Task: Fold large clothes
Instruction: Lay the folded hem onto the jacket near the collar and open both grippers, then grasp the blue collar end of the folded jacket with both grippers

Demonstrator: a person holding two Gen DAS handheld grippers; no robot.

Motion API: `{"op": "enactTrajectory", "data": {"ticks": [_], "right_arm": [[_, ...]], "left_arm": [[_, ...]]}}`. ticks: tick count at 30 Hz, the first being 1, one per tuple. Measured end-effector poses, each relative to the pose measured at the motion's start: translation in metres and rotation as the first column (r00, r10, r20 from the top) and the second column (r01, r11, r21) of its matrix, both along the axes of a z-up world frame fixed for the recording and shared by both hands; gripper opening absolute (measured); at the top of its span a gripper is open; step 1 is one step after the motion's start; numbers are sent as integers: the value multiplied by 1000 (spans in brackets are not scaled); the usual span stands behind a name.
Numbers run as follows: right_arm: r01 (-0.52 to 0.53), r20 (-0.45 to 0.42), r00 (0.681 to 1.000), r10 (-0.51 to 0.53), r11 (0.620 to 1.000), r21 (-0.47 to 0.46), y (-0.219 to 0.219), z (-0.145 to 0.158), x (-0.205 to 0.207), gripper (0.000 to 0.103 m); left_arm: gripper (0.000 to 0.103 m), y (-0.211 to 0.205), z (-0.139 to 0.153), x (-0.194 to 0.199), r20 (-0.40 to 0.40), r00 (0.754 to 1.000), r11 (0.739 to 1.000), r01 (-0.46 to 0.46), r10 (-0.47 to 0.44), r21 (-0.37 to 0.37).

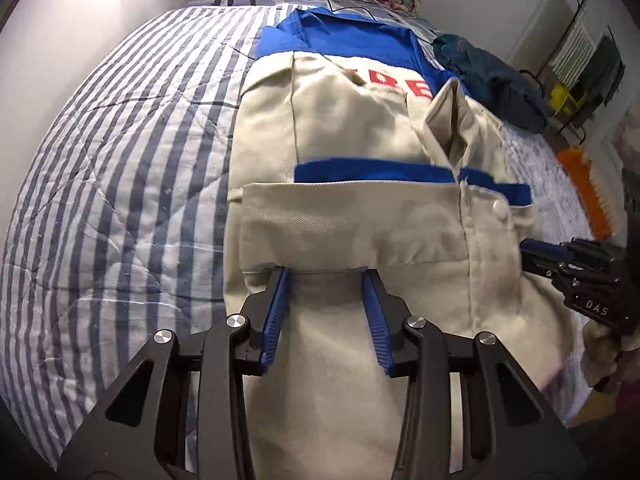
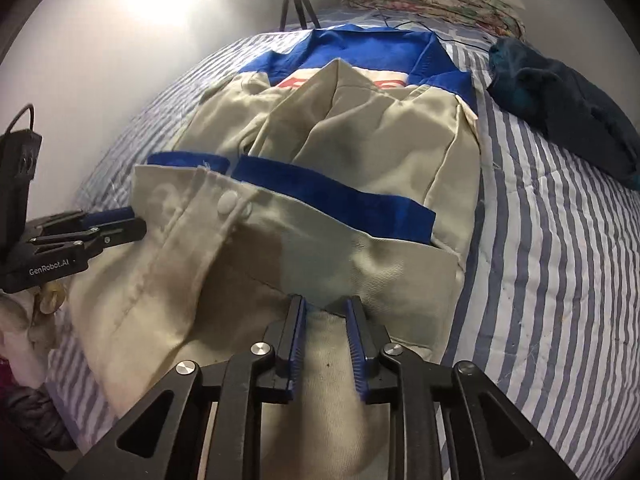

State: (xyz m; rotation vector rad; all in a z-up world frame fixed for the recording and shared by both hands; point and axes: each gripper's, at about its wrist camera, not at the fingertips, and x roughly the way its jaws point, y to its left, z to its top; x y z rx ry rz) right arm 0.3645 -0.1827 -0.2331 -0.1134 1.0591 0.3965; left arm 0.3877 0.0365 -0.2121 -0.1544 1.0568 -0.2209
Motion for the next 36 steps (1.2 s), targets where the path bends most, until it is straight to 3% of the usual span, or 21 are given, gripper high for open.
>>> {"op": "enactTrajectory", "data": {"ticks": [3, 7, 13, 15, 17, 22, 27, 36], "right_arm": [[4, 42, 999, -6, 999, 41, -10, 22, -6, 21], [24, 93, 995, -35, 993, 111, -34, 55, -5, 25], [56, 129, 988, -82, 979, 195, -66, 86, 33, 41], [60, 125, 988, -87, 976, 207, -75, 92, 60, 42], [61, 125, 988, -89, 975, 215, -81, 95, 85, 48], [69, 120, 988, -100, 968, 242, -88, 96, 154, 50], [74, 117, 988, -98, 977, 199, -75, 79, 222, 55], [102, 108, 987, -123, 979, 178, -46, 50, 317, 59]], "left_arm": [[41, 11, 24, 5, 51, 998, 999, -24, 25, -25], [41, 24, 62, 22, 131, 991, 997, 25, -15, -73], [44, 43, 89, 87, 116, 992, 991, 59, -44, -124], [49, 50, 93, 117, 111, 993, 990, 45, -31, -133], [51, 53, 92, 145, 109, 994, 990, 37, -21, -139], [52, 58, 75, 215, 78, 996, 981, -16, 32, -195], [56, 45, 49, 281, 56, 998, 985, -30, 40, -168], [57, 32, 21, 358, 45, 996, 986, -70, 78, -152]]}}
